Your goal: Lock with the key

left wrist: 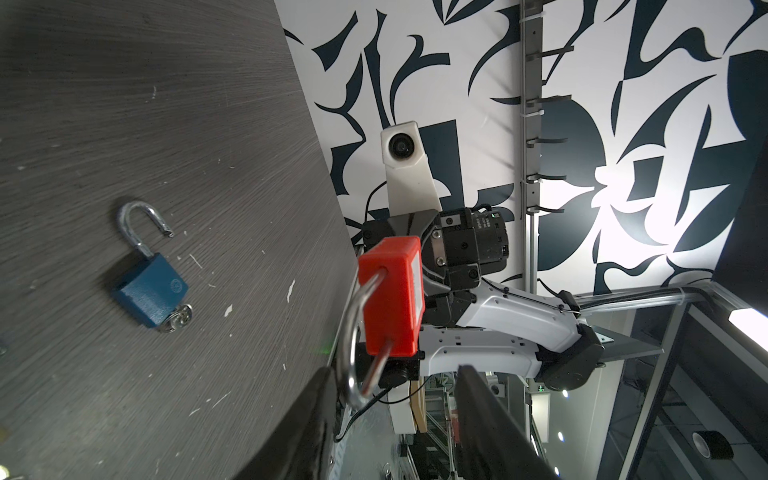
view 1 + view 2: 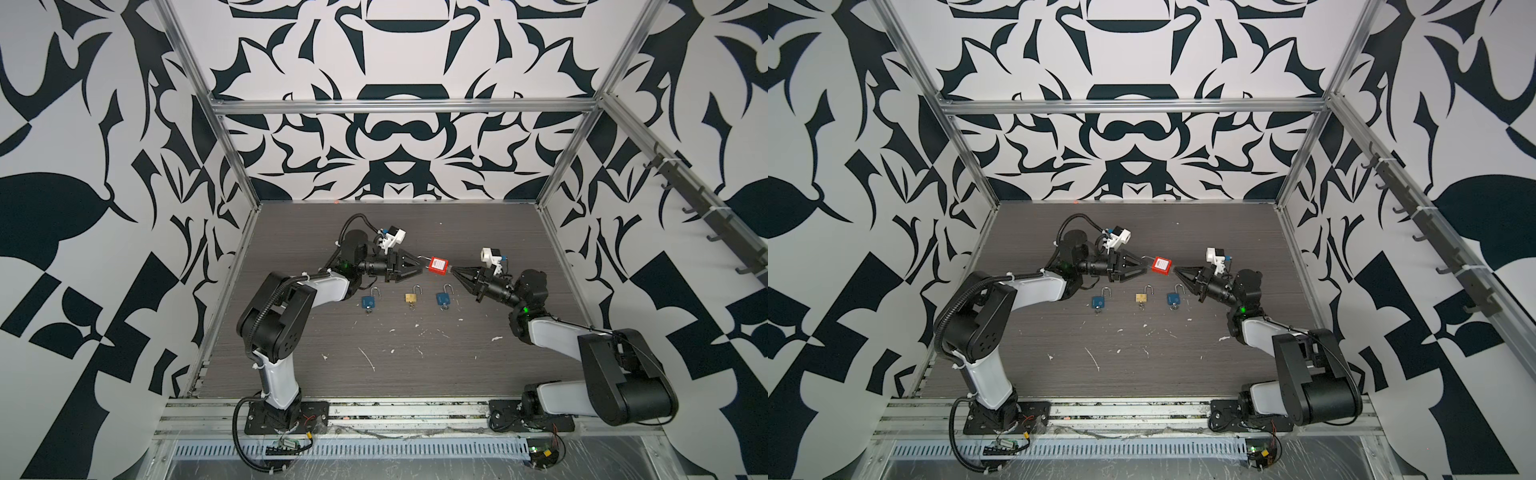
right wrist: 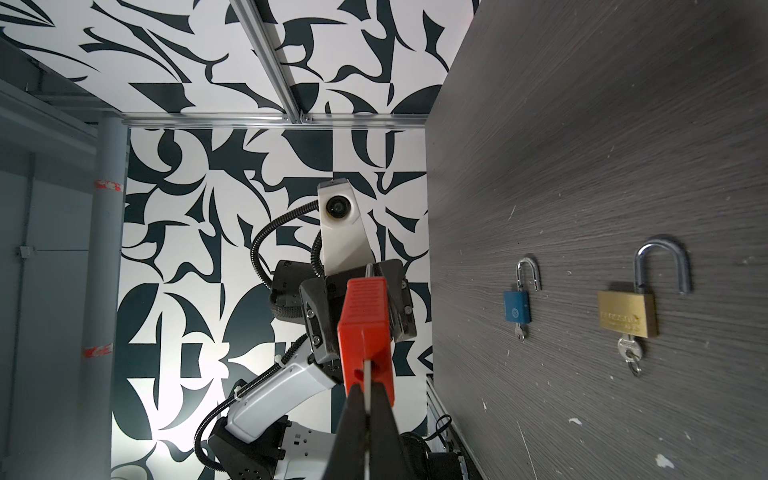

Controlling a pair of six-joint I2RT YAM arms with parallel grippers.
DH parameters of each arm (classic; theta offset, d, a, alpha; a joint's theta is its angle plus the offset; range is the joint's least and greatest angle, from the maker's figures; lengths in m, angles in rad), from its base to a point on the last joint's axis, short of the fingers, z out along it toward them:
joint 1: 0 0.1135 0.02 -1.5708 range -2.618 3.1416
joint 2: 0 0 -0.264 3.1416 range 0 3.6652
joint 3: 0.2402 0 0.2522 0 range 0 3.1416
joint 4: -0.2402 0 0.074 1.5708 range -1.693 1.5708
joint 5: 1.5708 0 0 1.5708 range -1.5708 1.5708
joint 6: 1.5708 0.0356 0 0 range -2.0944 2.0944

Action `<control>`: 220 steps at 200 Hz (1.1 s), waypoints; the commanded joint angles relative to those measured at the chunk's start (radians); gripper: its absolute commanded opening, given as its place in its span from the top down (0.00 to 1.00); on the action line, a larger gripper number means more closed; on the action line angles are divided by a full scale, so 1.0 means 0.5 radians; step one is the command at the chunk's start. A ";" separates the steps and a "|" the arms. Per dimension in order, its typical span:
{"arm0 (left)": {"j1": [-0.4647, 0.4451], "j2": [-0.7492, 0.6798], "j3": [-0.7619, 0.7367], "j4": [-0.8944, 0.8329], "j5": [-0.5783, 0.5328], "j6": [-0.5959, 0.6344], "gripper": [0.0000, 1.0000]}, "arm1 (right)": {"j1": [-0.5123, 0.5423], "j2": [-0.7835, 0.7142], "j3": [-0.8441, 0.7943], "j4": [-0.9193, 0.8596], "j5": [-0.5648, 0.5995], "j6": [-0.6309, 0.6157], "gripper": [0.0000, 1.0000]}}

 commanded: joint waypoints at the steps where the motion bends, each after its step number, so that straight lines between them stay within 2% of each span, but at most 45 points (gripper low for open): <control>1: -0.003 -0.033 0.034 -0.127 -0.012 0.126 0.48 | 0.018 -0.056 0.062 0.135 -0.005 -0.018 1.00; 44: -0.061 -0.068 0.141 -0.401 -0.054 0.302 0.47 | 0.128 -0.037 0.090 0.141 0.009 -0.038 1.00; 74: -0.079 -0.064 0.166 -0.414 -0.057 0.307 0.46 | 0.160 -0.033 0.104 0.071 0.020 -0.095 1.00; 118: -0.095 -0.073 0.163 -0.411 -0.037 0.312 0.57 | 0.163 -0.027 0.100 0.057 0.028 -0.108 1.00; 168: -0.098 -0.074 0.175 -0.412 -0.035 0.302 0.64 | 0.163 -0.026 0.109 0.048 0.015 -0.135 1.00; 220: -0.084 -0.062 0.163 -0.210 -0.026 0.147 0.75 | 0.160 -0.038 0.075 0.037 -0.036 -0.345 1.00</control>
